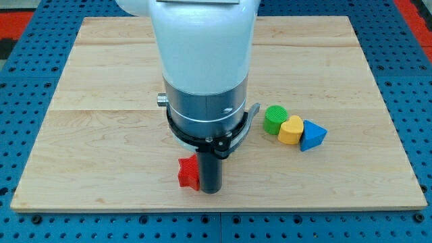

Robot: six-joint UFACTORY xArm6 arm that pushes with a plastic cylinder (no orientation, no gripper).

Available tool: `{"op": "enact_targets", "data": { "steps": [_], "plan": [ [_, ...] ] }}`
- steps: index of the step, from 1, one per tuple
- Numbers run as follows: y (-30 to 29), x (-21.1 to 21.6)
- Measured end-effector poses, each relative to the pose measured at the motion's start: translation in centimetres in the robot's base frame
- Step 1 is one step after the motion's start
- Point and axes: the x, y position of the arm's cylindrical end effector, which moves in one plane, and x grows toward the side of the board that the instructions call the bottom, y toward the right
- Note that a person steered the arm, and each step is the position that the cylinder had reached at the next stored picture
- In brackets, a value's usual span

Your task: Move your arm towards the green star

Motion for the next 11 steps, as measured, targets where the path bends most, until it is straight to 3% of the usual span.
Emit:
{"op": "enact_targets", "data": {
  "steps": [2,4,6,7,9,10,11],
  "plan": [
    [-2.2,-0.9],
    [-6.1,2.9],
    [-3.0,3.2],
    [1.3,1.9],
    [1.2,1.3],
    [2.3,-2.4],
    [3.4,-2.0]
  ]
}}
